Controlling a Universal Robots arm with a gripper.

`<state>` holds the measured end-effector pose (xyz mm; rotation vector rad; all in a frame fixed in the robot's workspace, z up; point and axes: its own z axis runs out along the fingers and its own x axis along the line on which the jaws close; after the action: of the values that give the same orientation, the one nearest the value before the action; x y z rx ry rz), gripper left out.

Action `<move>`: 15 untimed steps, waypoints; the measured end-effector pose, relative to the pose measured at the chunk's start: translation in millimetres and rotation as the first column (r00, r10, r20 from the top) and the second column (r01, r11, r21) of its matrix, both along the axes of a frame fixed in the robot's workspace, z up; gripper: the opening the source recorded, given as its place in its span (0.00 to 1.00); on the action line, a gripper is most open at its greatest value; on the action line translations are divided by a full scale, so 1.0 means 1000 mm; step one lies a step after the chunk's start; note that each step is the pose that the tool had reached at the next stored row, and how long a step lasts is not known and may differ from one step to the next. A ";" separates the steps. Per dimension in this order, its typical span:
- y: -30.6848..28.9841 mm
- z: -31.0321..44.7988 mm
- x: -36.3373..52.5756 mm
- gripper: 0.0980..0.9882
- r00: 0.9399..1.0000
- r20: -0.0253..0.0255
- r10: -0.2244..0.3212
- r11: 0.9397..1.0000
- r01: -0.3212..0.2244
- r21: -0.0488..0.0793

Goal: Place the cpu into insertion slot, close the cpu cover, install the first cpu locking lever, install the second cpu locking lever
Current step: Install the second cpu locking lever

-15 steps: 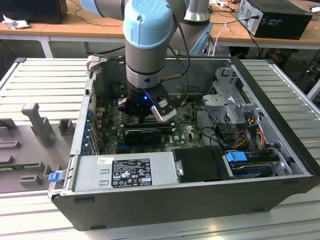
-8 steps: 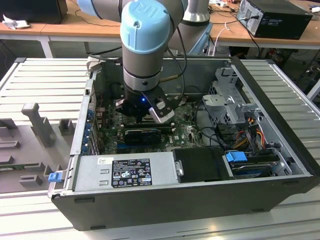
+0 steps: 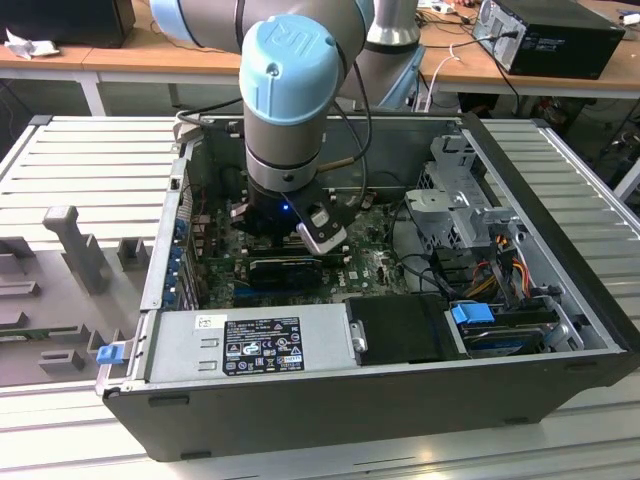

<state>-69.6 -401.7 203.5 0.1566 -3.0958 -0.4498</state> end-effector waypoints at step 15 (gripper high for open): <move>-0.0013 0.0151 -0.0036 0.01 1.000 0.000 0.000 0.998 0.000 0.057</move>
<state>-73.1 -403.0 218.6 0.1571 -3.0846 -0.5376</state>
